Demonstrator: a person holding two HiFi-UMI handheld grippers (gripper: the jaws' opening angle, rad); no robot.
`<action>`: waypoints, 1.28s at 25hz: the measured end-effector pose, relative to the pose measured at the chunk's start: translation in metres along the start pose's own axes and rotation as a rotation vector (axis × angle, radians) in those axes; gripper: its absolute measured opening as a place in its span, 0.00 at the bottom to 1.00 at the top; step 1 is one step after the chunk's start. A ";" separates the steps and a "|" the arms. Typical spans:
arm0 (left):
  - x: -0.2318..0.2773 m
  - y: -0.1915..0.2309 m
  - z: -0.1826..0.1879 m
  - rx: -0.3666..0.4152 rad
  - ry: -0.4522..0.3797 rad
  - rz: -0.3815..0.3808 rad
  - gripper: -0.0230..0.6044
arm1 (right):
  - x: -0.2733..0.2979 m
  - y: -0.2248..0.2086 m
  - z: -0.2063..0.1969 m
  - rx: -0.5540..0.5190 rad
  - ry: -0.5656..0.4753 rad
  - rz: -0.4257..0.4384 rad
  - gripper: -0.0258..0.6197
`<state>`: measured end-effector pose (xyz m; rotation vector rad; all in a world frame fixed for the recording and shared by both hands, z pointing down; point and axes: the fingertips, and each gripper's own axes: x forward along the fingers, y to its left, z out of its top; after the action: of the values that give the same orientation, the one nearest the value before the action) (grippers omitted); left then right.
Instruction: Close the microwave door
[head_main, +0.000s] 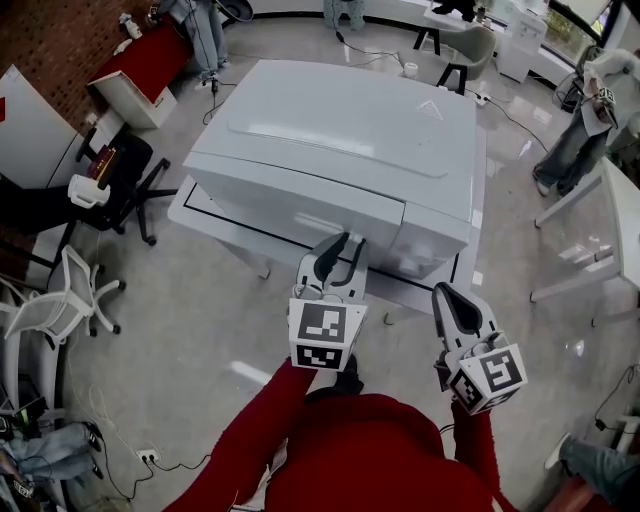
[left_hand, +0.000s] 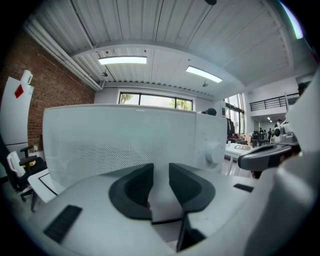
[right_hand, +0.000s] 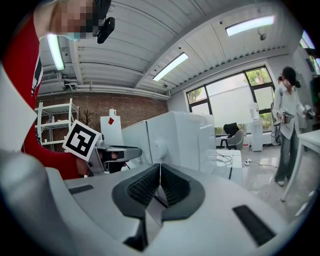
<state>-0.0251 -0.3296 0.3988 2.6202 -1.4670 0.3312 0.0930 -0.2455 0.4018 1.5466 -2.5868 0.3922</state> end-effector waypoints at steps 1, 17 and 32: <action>0.001 0.000 0.000 0.000 0.001 0.000 0.21 | 0.000 0.000 0.000 0.000 0.002 0.002 0.06; 0.008 0.002 0.001 -0.017 -0.008 0.006 0.19 | 0.002 0.005 -0.002 0.005 0.004 0.007 0.06; -0.084 -0.021 0.029 0.000 -0.255 -0.291 0.05 | -0.020 0.027 0.026 -0.026 -0.105 0.079 0.06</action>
<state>-0.0464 -0.2550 0.3499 2.9081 -1.1160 -0.0347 0.0800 -0.2236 0.3680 1.4988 -2.7277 0.2904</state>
